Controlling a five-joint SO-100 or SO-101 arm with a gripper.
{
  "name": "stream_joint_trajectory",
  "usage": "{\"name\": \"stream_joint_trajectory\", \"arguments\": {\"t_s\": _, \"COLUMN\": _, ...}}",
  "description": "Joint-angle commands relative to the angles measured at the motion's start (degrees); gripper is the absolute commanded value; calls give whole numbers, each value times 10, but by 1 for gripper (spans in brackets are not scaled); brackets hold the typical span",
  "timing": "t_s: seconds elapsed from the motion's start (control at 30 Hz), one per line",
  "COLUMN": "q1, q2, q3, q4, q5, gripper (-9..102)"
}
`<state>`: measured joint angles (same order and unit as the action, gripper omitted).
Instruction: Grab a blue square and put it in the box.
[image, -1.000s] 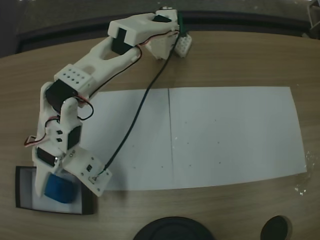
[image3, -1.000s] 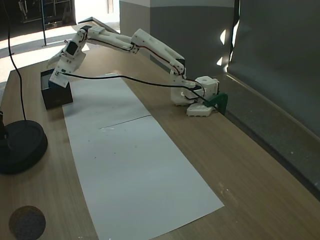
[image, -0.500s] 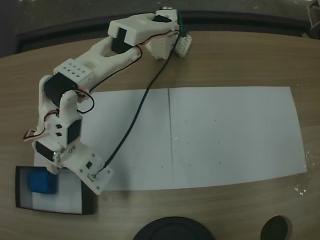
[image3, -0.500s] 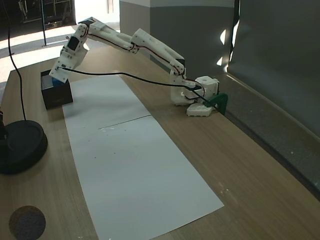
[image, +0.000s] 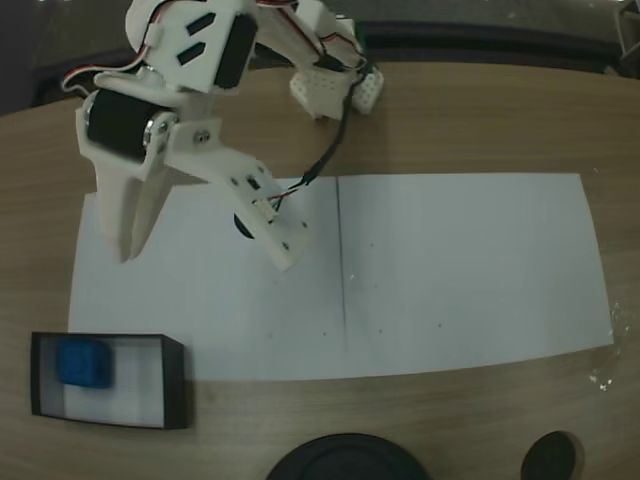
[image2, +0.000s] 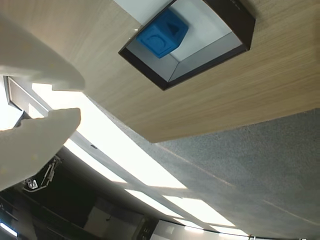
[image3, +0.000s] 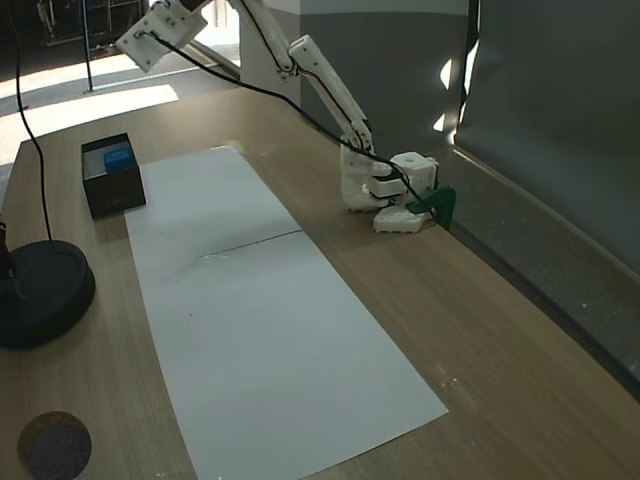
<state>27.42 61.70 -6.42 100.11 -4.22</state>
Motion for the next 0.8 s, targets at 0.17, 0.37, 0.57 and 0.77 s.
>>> {"name": "stream_joint_trajectory", "arguments": {"t_s": 0.17, "q1": -5, "q2": 272, "q3": 289, "q4": -4, "q5": 12, "gripper": 1}}
{"name": "stream_joint_trajectory", "arguments": {"t_s": 0.37, "q1": -58, "q2": 512, "q3": 578, "q4": -12, "q5": 18, "gripper": 1}}
{"name": "stream_joint_trajectory", "arguments": {"t_s": 0.57, "q1": -86, "q2": 739, "q3": 847, "q4": -82, "q5": 18, "gripper": 1}}
{"name": "stream_joint_trajectory", "arguments": {"t_s": 0.77, "q1": -83, "q2": 941, "q3": 1095, "q4": -171, "q5": -11, "gripper": 1}}
